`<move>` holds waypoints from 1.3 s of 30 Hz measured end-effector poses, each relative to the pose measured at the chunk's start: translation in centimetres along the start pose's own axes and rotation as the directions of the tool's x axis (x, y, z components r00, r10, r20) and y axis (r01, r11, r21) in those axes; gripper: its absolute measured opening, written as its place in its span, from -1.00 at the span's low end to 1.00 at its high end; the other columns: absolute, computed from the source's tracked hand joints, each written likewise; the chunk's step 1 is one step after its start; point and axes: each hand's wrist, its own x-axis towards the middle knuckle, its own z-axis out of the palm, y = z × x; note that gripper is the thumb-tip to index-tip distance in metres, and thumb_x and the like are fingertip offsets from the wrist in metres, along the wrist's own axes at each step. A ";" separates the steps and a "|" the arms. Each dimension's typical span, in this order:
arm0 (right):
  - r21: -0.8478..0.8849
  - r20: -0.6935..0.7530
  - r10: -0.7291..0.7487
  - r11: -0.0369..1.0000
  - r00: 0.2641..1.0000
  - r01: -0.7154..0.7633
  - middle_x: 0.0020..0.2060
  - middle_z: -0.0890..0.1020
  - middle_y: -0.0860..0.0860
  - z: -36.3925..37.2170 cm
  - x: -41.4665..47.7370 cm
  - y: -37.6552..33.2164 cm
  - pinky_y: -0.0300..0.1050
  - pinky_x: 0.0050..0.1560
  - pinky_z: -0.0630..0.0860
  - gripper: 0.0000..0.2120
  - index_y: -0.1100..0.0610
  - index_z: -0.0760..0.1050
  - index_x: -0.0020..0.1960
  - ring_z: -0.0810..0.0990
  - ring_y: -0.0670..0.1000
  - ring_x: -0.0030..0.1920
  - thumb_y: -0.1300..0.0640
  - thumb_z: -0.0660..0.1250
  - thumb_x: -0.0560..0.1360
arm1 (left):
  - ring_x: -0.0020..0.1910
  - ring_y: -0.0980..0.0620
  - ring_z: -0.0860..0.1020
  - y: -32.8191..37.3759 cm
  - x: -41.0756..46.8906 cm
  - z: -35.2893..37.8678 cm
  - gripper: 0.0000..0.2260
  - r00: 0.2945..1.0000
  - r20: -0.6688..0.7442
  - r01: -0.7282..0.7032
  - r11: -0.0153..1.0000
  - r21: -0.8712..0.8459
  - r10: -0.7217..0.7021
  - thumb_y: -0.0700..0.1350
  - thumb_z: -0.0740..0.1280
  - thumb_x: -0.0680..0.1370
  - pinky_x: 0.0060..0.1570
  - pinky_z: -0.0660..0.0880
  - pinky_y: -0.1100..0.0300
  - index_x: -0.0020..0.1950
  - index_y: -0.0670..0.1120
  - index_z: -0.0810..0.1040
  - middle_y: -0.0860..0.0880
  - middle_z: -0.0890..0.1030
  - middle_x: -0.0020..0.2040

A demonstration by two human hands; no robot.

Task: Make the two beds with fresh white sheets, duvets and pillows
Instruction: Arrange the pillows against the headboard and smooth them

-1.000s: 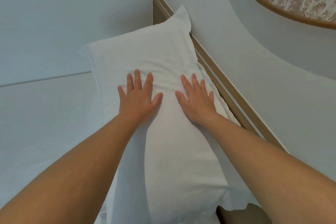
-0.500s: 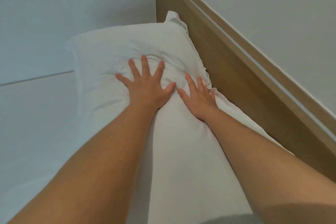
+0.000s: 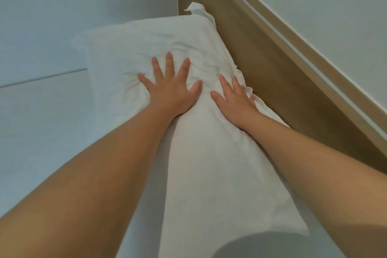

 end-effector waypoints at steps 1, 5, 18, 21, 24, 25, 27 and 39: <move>-0.014 -0.001 -0.015 1.000 1.000 0.015 0.59 -0.20 -0.03 -1.2 -1.2 -0.5 0.25 0.51 -0.21 -0.41 -0.22 -0.18 0.57 -0.21 0.10 0.58 -0.30 -0.10 0.60 | 0.54 -0.18 -0.29 0.0 -0.5 -1.5 -0.39 1.000 0.013 -0.021 1.000 -0.016 0.021 0.32 -0.04 0.57 0.38 -0.25 -0.41 0.58 0.19 -0.09 0.00 -0.22 0.60; -0.054 0.056 -0.081 0.995 0.995 0.084 0.58 -0.23 -0.11 -2.8 -5.9 -1.3 0.24 0.50 -0.26 -0.41 -0.26 -0.19 0.56 -0.27 0.05 0.57 -0.34 -0.16 0.58 | 0.55 -0.13 -0.27 -0.3 -4.2 -4.5 -0.43 0.996 0.057 -0.067 0.998 -0.007 0.068 0.22 -0.05 0.61 0.44 -0.26 -0.29 0.59 0.14 -0.11 0.01 -0.21 0.60; -0.284 0.049 0.170 0.947 0.984 -0.150 0.56 -0.30 -0.07 -1.3 -26.0 1.2 0.23 0.52 -0.23 -0.42 -0.17 -0.37 0.55 -0.29 0.06 0.56 -0.26 -0.24 0.61 | 0.54 -0.13 -0.32 -1.9 -23.6 -5.4 -0.34 0.947 0.182 -0.267 0.964 -0.020 0.266 0.27 -0.32 0.52 0.49 -0.23 -0.19 0.58 0.05 -0.27 -0.05 -0.30 0.58; -0.294 0.051 0.254 0.928 0.966 -0.228 0.55 -0.34 -0.03 -0.1 -32.0 -0.7 0.25 0.51 -0.22 -0.38 -0.15 -0.43 0.53 -0.30 0.09 0.56 -0.29 -0.22 0.60 | 0.54 -0.19 -0.27 -3.3 -26.8 -7.0 -0.33 0.898 0.226 -0.397 0.917 0.046 0.377 0.28 -0.32 0.53 0.49 -0.15 -0.21 0.58 0.01 -0.28 -0.11 -0.30 0.57; -0.332 0.057 0.278 0.911 0.959 -0.245 0.55 -0.34 -0.01 1.3 -36.2 -2.9 0.27 0.51 -0.18 -0.35 -0.14 -0.45 0.52 -0.28 0.12 0.56 -0.31 -0.22 0.58 | 0.55 -0.23 -0.19 -5.1 -29.2 -8.1 -0.35 0.869 0.208 -0.474 0.875 0.093 0.449 0.23 -0.17 0.60 0.49 -0.03 -0.25 0.59 -0.06 -0.23 -0.18 -0.23 0.58; -0.343 0.067 0.288 0.906 0.955 -0.249 0.56 -0.32 -0.02 1.8 -37.6 -3.3 0.28 0.51 -0.17 -0.36 -0.15 -0.44 0.53 -0.27 0.13 0.57 -0.31 -0.22 0.59 | 0.56 -0.25 -0.15 -5.5 -30.1 -8.2 -0.35 0.860 0.196 -0.497 0.862 0.104 0.472 0.22 -0.14 0.60 0.47 0.02 -0.27 0.60 -0.09 -0.18 -0.22 -0.18 0.58; -0.347 0.080 0.313 0.899 0.947 -0.268 0.58 -0.26 -0.03 2.8 -40.5 -3.5 0.30 0.51 -0.17 -0.39 -0.17 -0.37 0.54 -0.26 0.13 0.57 -0.30 -0.20 0.60 | 0.55 -0.29 -0.05 -5.8 -32.0 -8.1 -0.35 0.831 0.200 -0.548 0.825 0.137 0.519 0.21 -0.13 0.61 0.43 0.09 -0.31 0.60 -0.13 -0.06 -0.29 -0.07 0.57; -0.201 0.030 0.699 0.705 0.715 -0.680 0.59 -0.18 -0.02 8.9 -65.5 1.4 0.30 0.50 -0.17 -0.33 -0.19 -0.24 0.57 -0.21 0.16 0.57 -0.38 -0.37 0.50 | 0.56 -0.25 -0.04 3.3 -46.8 -5.0 -0.36 0.494 0.388 -0.868 0.470 0.163 0.778 0.25 -0.26 0.59 0.45 -0.02 -0.32 0.60 -0.01 0.02 -0.18 -0.01 0.59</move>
